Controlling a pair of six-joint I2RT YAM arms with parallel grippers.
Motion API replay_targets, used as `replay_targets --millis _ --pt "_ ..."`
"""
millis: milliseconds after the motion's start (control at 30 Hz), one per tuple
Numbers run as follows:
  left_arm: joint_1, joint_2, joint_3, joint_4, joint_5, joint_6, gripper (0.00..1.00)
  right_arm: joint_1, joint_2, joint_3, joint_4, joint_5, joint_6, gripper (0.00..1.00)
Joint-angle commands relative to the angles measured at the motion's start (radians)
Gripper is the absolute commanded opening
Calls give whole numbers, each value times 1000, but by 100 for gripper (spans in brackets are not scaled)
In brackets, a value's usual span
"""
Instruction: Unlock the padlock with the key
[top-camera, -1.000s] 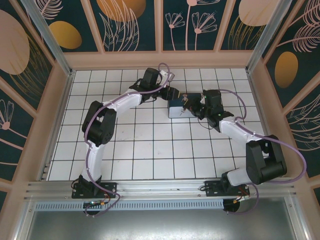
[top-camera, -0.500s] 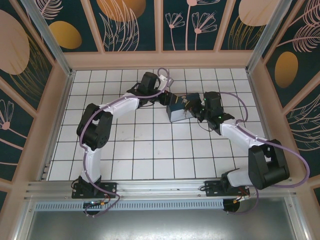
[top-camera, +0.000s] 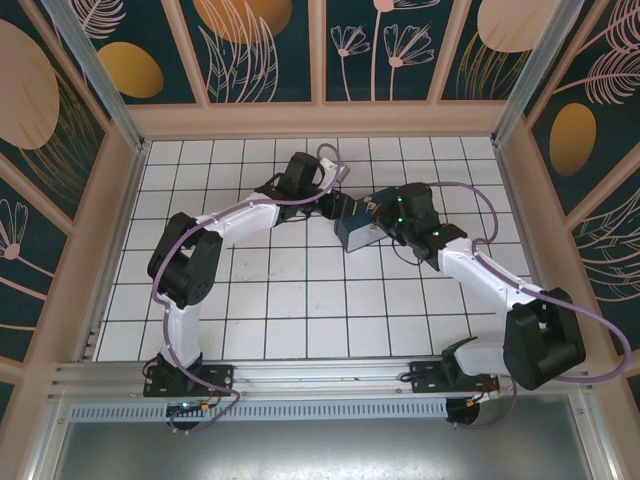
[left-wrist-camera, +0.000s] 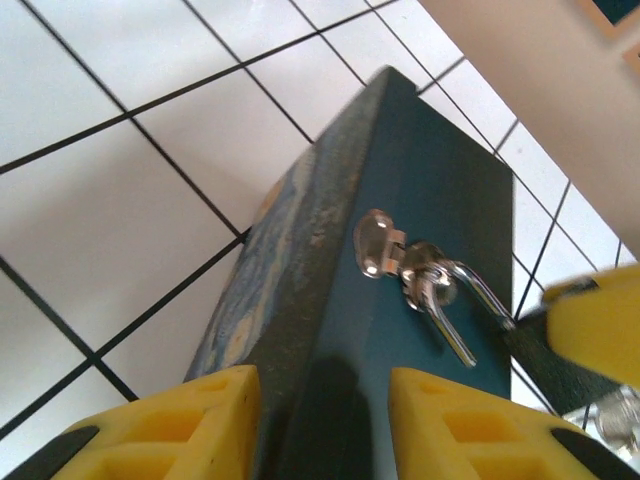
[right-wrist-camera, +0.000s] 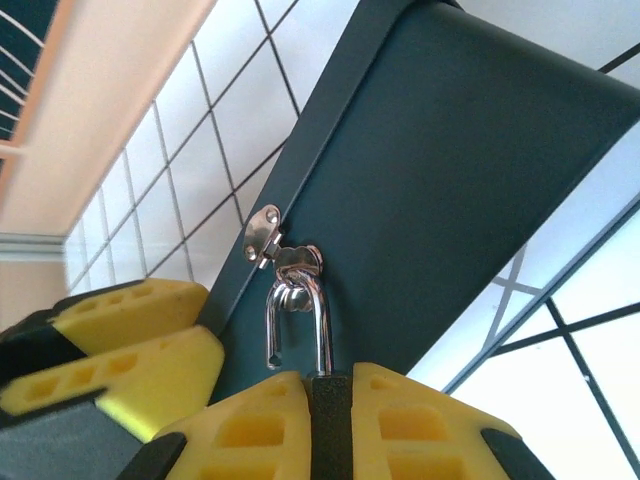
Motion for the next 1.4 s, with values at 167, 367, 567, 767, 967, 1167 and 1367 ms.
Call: replay_targets --millis 167,367,567,767,967,1167,1367 --pt "-98 -14 -15 -68 47 -303 33 176 11 117 -47 294 51 0" --pt "-120 -34 29 -172 -18 -249 35 189 71 213 -195 407 -36 0" --pt "-134 -71 -24 -149 32 -268 35 169 83 252 -217 386 -47 0" --pt "-157 -109 -79 -91 70 -307 36 128 66 199 -204 405 -25 0" --pt "-192 -95 -88 -63 105 -339 35 97 20 141 -102 402 -23 0" --pt "-196 -99 -61 -70 88 -357 40 159 4 132 -124 431 42 0" --pt "-209 -71 -53 -85 87 -347 38 190 80 191 -223 615 -4 0"
